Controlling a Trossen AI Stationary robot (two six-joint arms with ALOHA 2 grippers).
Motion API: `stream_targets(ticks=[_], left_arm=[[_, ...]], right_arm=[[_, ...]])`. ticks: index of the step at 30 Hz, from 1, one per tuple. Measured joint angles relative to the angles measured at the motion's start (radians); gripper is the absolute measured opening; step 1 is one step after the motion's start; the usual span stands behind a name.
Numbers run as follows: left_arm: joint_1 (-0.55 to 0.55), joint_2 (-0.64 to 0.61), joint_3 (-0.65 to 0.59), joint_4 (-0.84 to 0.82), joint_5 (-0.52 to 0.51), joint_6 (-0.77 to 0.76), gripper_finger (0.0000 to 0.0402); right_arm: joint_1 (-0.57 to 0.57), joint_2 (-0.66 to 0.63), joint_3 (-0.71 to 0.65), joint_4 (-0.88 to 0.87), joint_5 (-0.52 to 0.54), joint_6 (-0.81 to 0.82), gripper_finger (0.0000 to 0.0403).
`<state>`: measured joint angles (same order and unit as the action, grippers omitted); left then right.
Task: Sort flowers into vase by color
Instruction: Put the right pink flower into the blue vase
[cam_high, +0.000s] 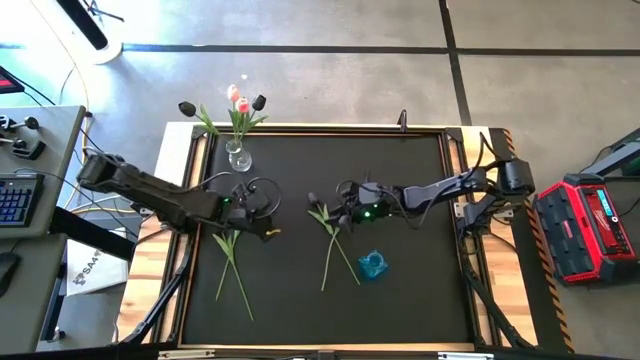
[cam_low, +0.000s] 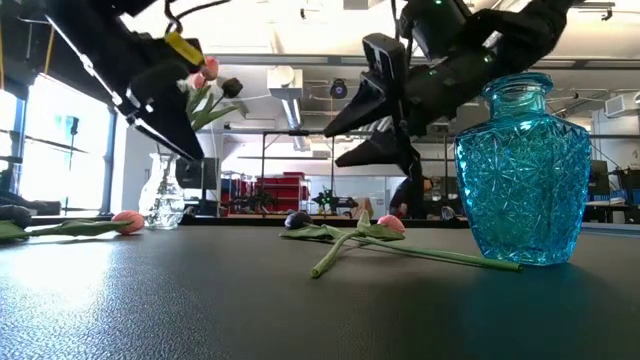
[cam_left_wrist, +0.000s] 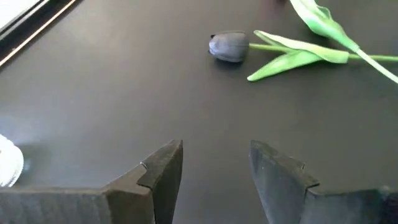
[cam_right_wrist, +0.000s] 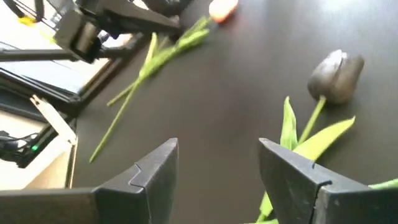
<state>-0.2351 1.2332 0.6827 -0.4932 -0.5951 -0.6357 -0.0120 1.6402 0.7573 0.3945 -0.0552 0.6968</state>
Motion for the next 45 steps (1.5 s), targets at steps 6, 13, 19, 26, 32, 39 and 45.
stream_targets(ticks=[6, 13, 19, 26, 32, 39, 45], left_arm=[[-0.080, -0.004, -0.020, -0.050, -0.069, -0.163, 0.0174], [-0.114, -0.003, -0.157, 0.179, -0.064, -0.276, 0.0174], [-0.103, -0.003, -0.230, 0.383, -0.072, -0.294, 0.0174], [-0.099, -0.003, -0.230, 0.393, -0.096, -0.289, 0.0174], [-0.115, -0.003, -0.230, 0.386, -0.067, -0.244, 0.0175], [-0.133, -0.003, -0.230, 0.383, -0.068, -0.241, 0.0175], [-0.141, -0.003, -0.230, 0.383, -0.070, -0.225, 0.0174]], right_arm=[[-0.003, 0.000, 0.201, -0.442, 0.024, -0.030, 0.0206], [-0.011, 0.000, 0.407, -0.818, 0.262, -0.071, 0.0206], [-0.023, 0.021, 0.405, -0.936, 0.202, 0.043, 0.0206], [-0.067, 0.076, 0.405, -1.047, 0.157, 0.143, 0.0206], [-0.111, 0.188, 0.405, -1.005, 0.042, 0.214, 0.0206], [-0.148, 0.254, 0.407, -0.944, -0.011, 0.245, 0.0190], [-0.206, 0.258, 0.408, -0.929, -0.025, 0.233, 0.0121]])
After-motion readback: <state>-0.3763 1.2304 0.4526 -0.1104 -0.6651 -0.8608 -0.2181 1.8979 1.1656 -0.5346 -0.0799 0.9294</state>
